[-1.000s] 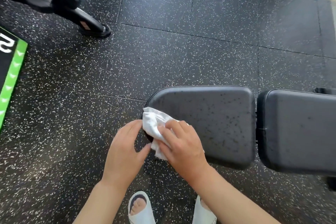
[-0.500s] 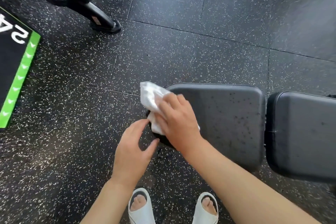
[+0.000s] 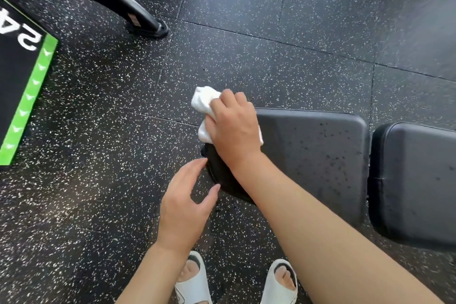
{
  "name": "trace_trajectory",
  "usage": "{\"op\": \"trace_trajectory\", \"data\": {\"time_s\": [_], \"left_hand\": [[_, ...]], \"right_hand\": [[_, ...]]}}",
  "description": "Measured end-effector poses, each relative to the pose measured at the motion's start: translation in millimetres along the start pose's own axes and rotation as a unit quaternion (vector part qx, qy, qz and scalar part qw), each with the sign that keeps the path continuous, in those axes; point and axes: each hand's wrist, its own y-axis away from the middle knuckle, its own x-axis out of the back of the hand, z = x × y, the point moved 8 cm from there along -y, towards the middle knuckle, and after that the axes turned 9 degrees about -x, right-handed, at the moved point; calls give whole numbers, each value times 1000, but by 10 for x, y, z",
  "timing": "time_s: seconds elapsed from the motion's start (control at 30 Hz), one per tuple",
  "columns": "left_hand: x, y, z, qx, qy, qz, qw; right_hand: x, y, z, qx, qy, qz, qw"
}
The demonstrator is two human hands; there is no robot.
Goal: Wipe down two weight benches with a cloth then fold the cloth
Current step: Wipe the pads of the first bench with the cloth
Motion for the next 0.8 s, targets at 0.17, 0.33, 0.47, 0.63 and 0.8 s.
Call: {"op": "trace_trajectory", "data": {"time_s": [0.17,0.33,0.47,0.63,0.8], "left_hand": [[28,30,20,12,16,5,1000],[21,38,61,-2,-8,6,1000],[1,52,62,14,-3,15,1000],[-7,70,39,18,-2,10,1000],[39,107,50,20,12,0,1000]], "right_hand": [[177,826,128,59,-59,-70,994],[395,847,654,62,-4,-57,996],[288,190,580,-20,-8,-13,1000],[52,9,268,-56,31,1,998],[129,1044,194,22,-35,-69,997]]}}
